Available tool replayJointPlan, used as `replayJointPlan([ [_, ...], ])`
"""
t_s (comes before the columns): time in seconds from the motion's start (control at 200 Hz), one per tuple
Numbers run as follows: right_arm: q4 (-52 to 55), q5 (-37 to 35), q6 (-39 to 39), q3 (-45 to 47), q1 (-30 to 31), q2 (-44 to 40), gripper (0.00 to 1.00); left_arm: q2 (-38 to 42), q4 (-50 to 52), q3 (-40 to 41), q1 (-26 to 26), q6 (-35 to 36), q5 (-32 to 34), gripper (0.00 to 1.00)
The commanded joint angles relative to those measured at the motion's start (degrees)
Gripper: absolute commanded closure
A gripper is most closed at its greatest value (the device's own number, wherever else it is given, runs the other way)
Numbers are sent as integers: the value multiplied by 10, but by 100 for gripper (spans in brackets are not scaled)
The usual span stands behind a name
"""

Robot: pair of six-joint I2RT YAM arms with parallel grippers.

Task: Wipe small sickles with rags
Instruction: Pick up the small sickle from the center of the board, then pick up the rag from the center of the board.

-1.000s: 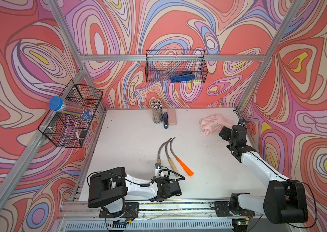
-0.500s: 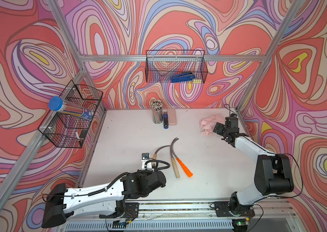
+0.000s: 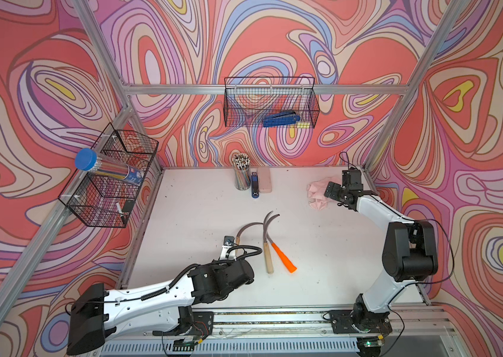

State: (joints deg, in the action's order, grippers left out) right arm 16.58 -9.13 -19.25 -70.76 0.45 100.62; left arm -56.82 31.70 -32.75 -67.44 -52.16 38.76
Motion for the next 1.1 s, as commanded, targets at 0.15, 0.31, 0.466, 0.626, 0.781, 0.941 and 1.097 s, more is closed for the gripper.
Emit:
replayJointPlan([
  [0.15, 46, -25, -3, -85, 2, 75, 2, 41, -22, 26, 3, 22, 58, 100],
  [0.31, 73, 1, 17, -147, 4, 128, 2, 55, -39, 66, 7, 30, 46, 100],
  [0.466, 111, 19, 28, -214, 16, 192, 2, 52, -35, 77, 16, 28, 50, 100],
  [0.626, 207, 11, 20, -297, 37, 267, 2, 61, -63, 88, 32, 45, 29, 100],
  [0.781, 232, -6, 2, -296, 46, 279, 2, 38, -81, 78, 40, 61, 23, 100],
  [0.941, 311, -36, -10, -350, 47, 342, 2, 18, -113, 85, 42, 68, 10, 100],
  [1.097, 335, -30, -6, -379, 47, 379, 5, 8, -126, 85, 46, 78, 3, 100],
])
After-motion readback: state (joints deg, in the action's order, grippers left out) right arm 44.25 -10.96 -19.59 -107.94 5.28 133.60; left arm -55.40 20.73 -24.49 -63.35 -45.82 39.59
